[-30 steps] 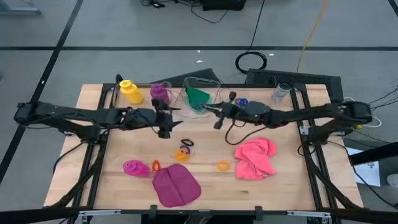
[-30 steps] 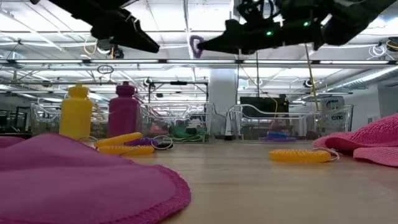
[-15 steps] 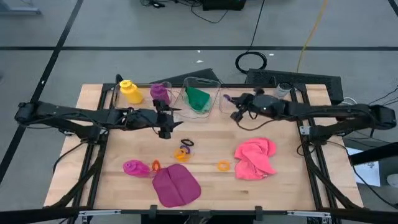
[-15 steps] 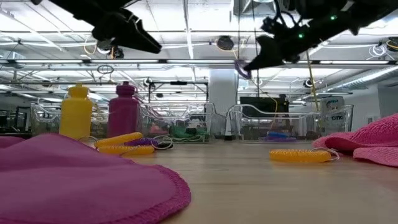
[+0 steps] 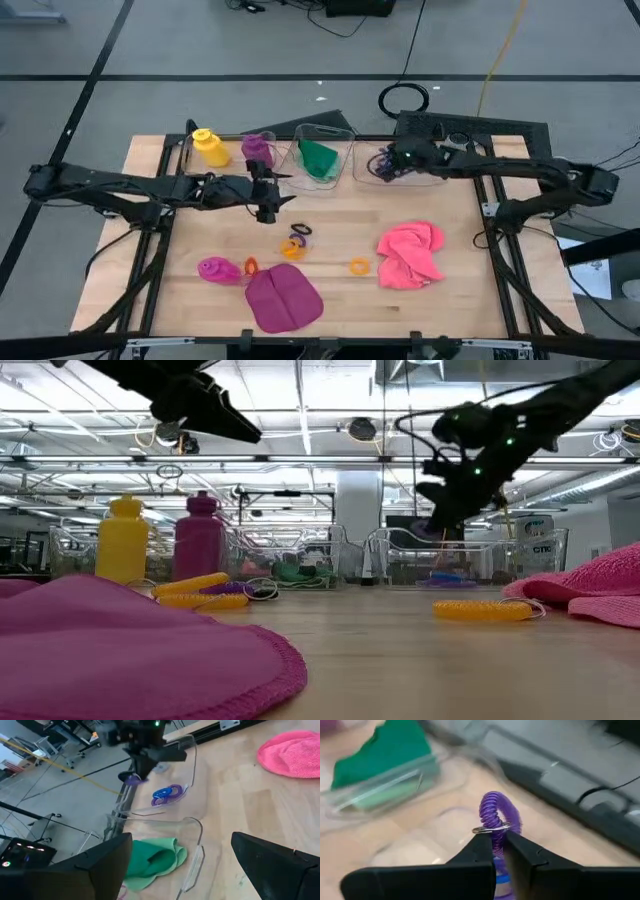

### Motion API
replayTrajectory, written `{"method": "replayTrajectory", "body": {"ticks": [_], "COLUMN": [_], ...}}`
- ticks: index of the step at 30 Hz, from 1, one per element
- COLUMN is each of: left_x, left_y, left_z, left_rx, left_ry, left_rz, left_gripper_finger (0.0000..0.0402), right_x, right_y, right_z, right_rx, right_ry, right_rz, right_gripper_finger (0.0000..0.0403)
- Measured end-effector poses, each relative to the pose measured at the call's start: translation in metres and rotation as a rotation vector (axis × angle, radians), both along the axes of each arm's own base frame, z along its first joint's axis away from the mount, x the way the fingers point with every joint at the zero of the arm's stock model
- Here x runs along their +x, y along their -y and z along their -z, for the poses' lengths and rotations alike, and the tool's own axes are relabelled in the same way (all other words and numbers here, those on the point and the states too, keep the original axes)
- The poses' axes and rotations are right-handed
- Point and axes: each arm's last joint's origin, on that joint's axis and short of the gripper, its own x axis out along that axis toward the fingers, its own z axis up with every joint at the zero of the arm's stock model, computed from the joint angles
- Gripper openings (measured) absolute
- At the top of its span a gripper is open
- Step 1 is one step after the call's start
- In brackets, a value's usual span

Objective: Pick & Place Sports Items
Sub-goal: Put the purple spring keychain into the right transparent bin

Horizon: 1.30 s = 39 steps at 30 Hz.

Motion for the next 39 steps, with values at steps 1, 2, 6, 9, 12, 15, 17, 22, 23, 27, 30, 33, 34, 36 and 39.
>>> {"method": "replayTrajectory", "body": {"ticks": [1,2,6,9,12,15,17,22,23,27,30,33,34,36,39], "left_x": [0.0,0.0,0.0,0.0,0.0,0.0,0.0,0.0,0.0,0.0,0.0,0.0,0.0,0.0,0.0], "left_y": [0.0,0.0,0.0,0.001,0.001,0.001,0.001,0.001,0.001,0.001,0.001,0.001,0.001,0.001,0.001], "left_z": [0.0,0.0,0.0,0.0,0.0,0.0,0.0,0.0,0.0,0.0,0.0,0.0,0.0,0.0,0.0], "left_rx": [-0.001,-0.002,-0.013,-0.023,-0.024,-0.024,-0.024,-0.024,-0.025,-0.025,-0.026,-0.026,-0.026,-0.026,-0.027], "left_ry": [0.0,0.0,-0.001,-0.001,-0.001,-0.001,-0.001,-0.001,-0.001,-0.001,-0.001,-0.001,0.0,0.0,0.0], "left_rz": [0.002,0.003,0.022,0.041,0.043,0.042,0.042,0.042,0.042,0.042,0.042,0.041,0.041,0.041,0.041], "left_gripper_finger": [0.0285,0.0285,0.0285,0.0285,0.0285,0.0285,0.0285,0.0285,0.0285,0.0285,0.0285,0.0285,0.0285,0.0285,0.0285], "right_x": [0.0,0.001,0.002,0.001,-0.001,-0.002,-0.002,-0.001,-0.001,-0.001,-0.001,-0.001,-0.001,-0.001,-0.001], "right_y": [0.004,0.007,0.019,0.027,0.031,0.033,0.033,0.032,0.032,0.032,0.032,0.032,0.032,0.032,0.032], "right_z": [0.005,0.009,0.026,0.035,0.042,0.044,0.044,0.044,0.044,0.044,0.044,0.044,0.044,0.044,0.044], "right_rx": [0.031,0.054,0.121,0.143,0.161,0.167,0.168,0.168,0.168,0.168,0.168,0.168,0.168,0.167,0.165], "right_ry": [-0.002,-0.006,-0.034,-0.059,-0.083,-0.091,-0.093,-0.093,-0.093,-0.093,-0.092,-0.092,-0.092,-0.092,-0.095], "right_rz": [-0.016,-0.025,-0.02,0.006,0.023,0.029,0.029,0.027,0.026,0.026,0.026,0.026,0.026,0.026,0.023], "right_gripper_finger": [0.0,0.0,0.0,0.0,0.0,0.0,0.0,0.0,0.0,0.0,0.0,0.0,0.0,0.0,0.0]}}
